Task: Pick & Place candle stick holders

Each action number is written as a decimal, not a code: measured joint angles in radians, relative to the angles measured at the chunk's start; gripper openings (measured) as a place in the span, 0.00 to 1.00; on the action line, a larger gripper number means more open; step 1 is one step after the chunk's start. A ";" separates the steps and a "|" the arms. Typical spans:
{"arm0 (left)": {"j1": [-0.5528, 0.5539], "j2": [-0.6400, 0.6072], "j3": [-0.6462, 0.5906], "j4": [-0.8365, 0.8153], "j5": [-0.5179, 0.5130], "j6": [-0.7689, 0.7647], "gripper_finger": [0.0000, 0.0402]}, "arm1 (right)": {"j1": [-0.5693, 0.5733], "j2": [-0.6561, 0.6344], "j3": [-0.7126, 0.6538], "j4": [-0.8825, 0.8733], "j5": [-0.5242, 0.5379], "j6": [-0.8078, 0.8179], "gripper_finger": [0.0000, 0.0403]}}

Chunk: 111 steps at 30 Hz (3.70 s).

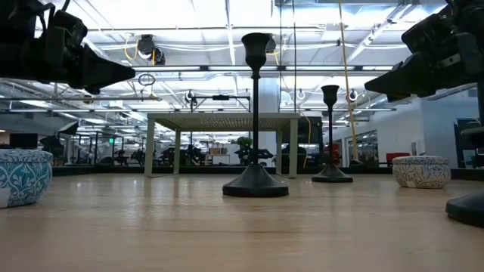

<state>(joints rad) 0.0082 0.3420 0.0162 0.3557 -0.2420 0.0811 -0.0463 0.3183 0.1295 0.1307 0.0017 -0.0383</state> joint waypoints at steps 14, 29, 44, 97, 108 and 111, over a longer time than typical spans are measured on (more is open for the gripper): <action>0.000 0.000 0.000 0.000 0.000 0.000 0.10 | 0.000 0.000 0.000 0.000 0.000 0.000 0.01; 0.000 0.000 0.000 0.000 0.000 0.000 0.10 | 0.000 0.000 0.000 0.000 0.000 0.000 0.01; 0.000 0.000 0.000 0.000 0.000 0.000 0.10 | 0.000 0.000 0.000 0.000 0.000 0.000 0.01; 0.000 0.000 0.000 0.017 -0.035 -0.053 0.10 | 0.009 0.232 0.000 0.291 -0.031 0.104 0.40; 0.000 0.000 0.000 0.075 -0.071 0.020 0.10 | -0.019 0.402 0.000 0.300 0.271 0.157 0.56; 0.004 0.000 0.000 0.099 -0.072 0.045 0.12 | -0.035 0.460 0.000 0.365 0.228 0.149 0.57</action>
<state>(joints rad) 0.0117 0.3420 0.0162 0.4552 -0.3145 0.1257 -0.0811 0.7785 0.1291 0.4962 0.2299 0.1106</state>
